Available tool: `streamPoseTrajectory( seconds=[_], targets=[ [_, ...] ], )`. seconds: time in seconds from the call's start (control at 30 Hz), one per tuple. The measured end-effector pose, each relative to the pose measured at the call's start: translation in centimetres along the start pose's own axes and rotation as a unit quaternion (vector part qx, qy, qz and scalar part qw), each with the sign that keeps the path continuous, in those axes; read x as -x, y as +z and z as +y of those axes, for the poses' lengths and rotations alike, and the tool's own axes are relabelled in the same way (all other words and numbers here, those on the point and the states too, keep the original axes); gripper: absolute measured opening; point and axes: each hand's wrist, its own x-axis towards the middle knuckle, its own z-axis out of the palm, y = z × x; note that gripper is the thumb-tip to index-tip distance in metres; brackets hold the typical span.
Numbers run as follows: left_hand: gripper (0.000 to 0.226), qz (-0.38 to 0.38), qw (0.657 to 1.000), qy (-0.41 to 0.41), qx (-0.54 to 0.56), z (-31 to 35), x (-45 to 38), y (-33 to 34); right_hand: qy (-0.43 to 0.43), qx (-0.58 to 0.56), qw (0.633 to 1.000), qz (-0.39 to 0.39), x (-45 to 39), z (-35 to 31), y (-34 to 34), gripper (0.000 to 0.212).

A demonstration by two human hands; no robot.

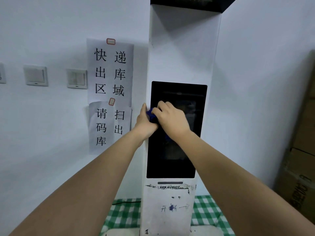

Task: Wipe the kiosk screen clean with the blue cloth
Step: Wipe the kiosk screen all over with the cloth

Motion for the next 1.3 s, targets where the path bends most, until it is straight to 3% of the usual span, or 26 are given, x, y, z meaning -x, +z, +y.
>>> streamPoseTrajectory(
  seconds=[0.07, 0.27, 0.43, 0.5, 0.6, 0.67, 0.73, 0.93, 1.0, 1.13, 1.2, 1.3],
  targets=[
    [0.093, -0.003, 1.000, -0.003, -0.001, 0.0, 0.4, 0.0, -0.003, 0.009, 1.000, 0.013, -0.3, 1.2, -0.5, 0.031],
    [0.096, 0.004, 1.000, -0.014, 0.007, 0.1, 0.6, 0.6, 0.114, 0.007, 0.992, 0.056, -2.1, 1.5, -0.7, 0.037],
    [0.098, 0.009, 1.000, -0.021, -0.003, -0.4, 0.4, 0.7, -0.020, -0.009, 1.000, -0.020, 1.0, 0.1, 0.2, 0.035],
    [0.097, 0.006, 1.000, -0.018, -0.004, -0.4, 0.7, 0.7, -0.031, 0.003, 0.999, -0.020, 1.2, 1.3, -0.3, 0.030],
    [0.094, -0.003, 1.000, -0.020, 0.007, -0.2, 1.0, 0.7, 0.078, -0.003, 0.996, 0.052, 0.0, 3.7, -0.9, 0.016],
    [0.095, -0.005, 1.000, -0.022, 0.010, -0.1, 0.8, 0.8, 0.154, -0.017, 0.985, 0.078, -0.8, 4.2, -1.1, 0.022],
    [0.095, 0.001, 1.000, -0.024, 0.006, 0.1, 0.9, 0.8, 0.171, -0.017, 0.983, 0.071, -0.8, 3.1, -0.8, 0.027],
    [0.097, 0.003, 1.000, -0.030, -0.005, 0.1, 0.9, 1.0, 0.014, -0.012, 1.000, -0.003, 1.6, 2.4, 0.1, 0.036],
    [0.096, 0.000, 1.000, -0.030, -0.004, 0.0, 0.8, 0.9, 0.060, -0.021, 0.998, 0.024, 1.5, 3.8, -0.3, 0.030],
    [0.098, -0.005, 0.999, -0.032, -0.010, -0.1, 0.8, 0.8, 0.230, -0.054, 0.968, 0.083, 0.3, 4.2, -0.4, 0.024],
    [0.099, -0.004, 1.000, -0.030, -0.009, 0.0, 0.7, 0.8, 0.261, -0.071, 0.959, 0.085, 0.0, 3.1, -0.3, 0.025],
    [0.098, 0.002, 1.000, -0.026, -0.013, -0.1, 0.6, 0.9, 0.148, -0.055, 0.986, 0.058, 0.9, 1.9, 0.4, 0.030]
  ],
)
